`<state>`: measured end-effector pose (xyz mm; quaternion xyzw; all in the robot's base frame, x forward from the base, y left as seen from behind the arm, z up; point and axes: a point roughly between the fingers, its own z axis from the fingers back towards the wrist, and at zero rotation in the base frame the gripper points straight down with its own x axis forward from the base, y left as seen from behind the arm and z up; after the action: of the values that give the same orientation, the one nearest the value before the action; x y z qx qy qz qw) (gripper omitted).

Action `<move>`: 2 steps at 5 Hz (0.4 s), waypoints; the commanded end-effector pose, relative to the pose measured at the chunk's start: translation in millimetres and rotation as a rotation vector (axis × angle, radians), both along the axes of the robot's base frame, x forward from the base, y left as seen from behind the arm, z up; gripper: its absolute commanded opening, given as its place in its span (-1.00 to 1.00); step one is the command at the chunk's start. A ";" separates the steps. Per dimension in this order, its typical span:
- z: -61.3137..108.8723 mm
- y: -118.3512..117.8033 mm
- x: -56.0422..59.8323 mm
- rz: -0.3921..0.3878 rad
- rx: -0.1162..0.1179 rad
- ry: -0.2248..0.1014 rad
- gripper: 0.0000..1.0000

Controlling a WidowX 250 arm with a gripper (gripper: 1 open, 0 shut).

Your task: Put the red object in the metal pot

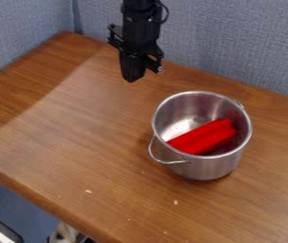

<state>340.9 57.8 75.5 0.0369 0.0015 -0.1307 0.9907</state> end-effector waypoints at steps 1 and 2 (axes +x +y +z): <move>15.8 6.1 5.0 -0.005 0.004 -0.060 -1.00; 16.0 5.5 4.1 -0.020 -0.005 -0.068 -1.00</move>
<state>343.2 56.5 74.4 0.0309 -0.0080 -0.1485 0.9884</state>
